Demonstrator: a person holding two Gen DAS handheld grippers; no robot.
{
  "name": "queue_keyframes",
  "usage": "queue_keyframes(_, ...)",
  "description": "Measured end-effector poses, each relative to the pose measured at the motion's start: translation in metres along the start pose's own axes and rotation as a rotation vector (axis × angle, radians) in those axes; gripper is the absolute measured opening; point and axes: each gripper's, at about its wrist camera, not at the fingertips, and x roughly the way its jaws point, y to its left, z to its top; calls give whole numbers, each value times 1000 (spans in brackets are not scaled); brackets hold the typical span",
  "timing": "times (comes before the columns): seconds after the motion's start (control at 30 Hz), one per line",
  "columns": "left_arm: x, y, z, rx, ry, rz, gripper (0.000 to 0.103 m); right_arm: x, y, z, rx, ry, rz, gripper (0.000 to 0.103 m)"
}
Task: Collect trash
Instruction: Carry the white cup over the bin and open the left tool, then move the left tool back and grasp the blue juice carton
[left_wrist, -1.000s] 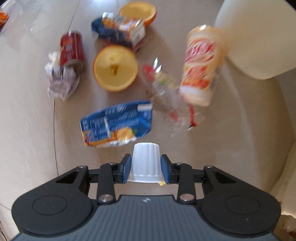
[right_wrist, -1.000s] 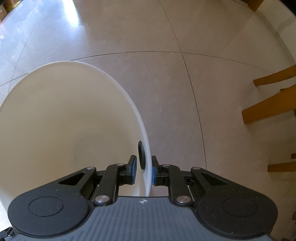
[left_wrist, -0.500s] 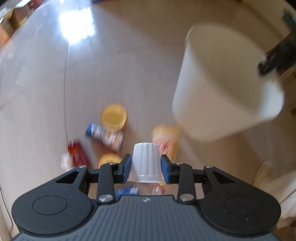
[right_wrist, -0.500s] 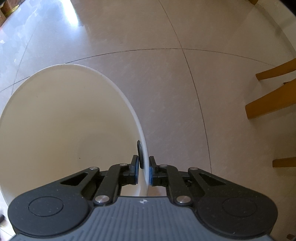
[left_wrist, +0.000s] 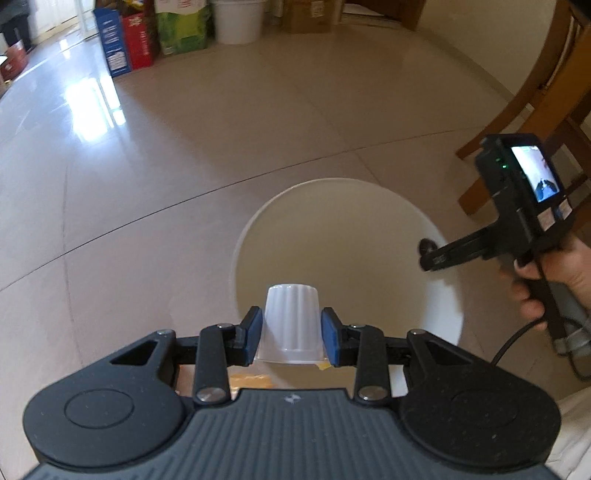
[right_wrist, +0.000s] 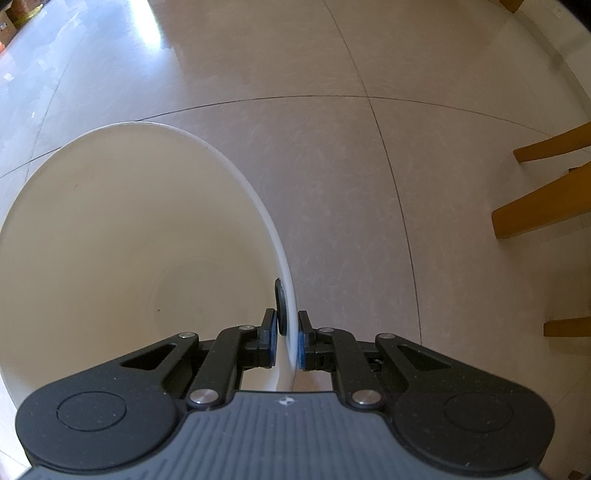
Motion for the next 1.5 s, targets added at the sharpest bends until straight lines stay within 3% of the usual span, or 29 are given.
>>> queue_keyframes(0.07,5,-7,2,12,3,-4,35,0,0,0,-3,0,2,12)
queue_keyframes(0.2,12,-14,4,7,-6,26,65,-1,-1,1,-4,0,7,12)
queue_keyframes(0.57,0,-11,4,12,-39,33,75,-1,-1,1,-7,-1,5,12)
queue_keyframes(0.83,-1,-8,0,8,-30,48,77,-2,0,1,-4,-1,4,12)
queue_keyframes(1.0,-8,2,-11,-26,-41,57,86,-2,-1,1,-2,-1,7,12)
queue_keyframes(1.23,-22,39,-56,-140,-78,124,92,-2,-1,1,-2,-2,6,12)
queue_keyframes(1.4,-12,77,-113,-276,-55,209,92,-2,-1,1,0,-2,3,12)
queue_keyframes(1.5,3,102,-154,-409,-22,206,93,-2,0,0,-5,-3,-2,12)
